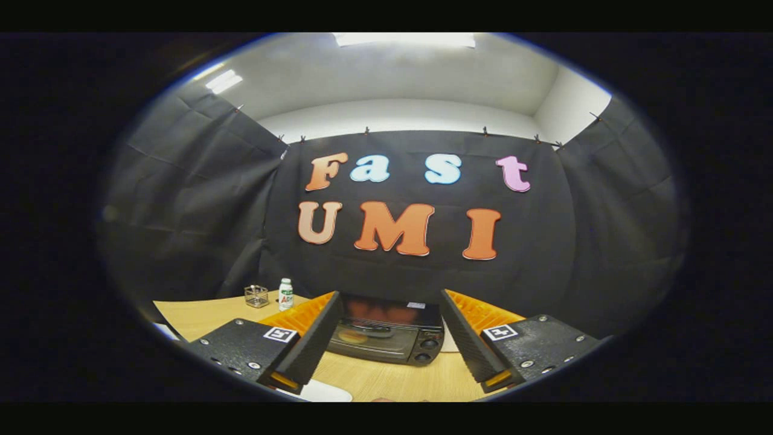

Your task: Open the toaster oven, put the food inside, and close the toaster oven door.

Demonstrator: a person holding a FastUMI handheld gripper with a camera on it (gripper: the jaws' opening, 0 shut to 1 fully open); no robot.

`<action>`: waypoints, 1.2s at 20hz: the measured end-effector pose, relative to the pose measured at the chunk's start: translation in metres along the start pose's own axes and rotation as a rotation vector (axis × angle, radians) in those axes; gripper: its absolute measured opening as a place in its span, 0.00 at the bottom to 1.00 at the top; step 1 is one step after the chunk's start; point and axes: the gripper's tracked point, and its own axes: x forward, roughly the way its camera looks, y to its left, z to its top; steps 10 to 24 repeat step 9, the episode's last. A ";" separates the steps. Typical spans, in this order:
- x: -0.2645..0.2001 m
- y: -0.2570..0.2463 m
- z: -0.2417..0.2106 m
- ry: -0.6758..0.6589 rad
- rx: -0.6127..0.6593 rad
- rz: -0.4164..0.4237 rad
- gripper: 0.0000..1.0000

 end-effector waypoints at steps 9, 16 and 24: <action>-0.012 -0.004 0.024 -0.053 -0.004 0.003 0.98; -0.012 -0.004 0.024 -0.053 -0.004 0.003 0.98; -0.012 -0.004 0.024 -0.053 -0.004 0.003 0.98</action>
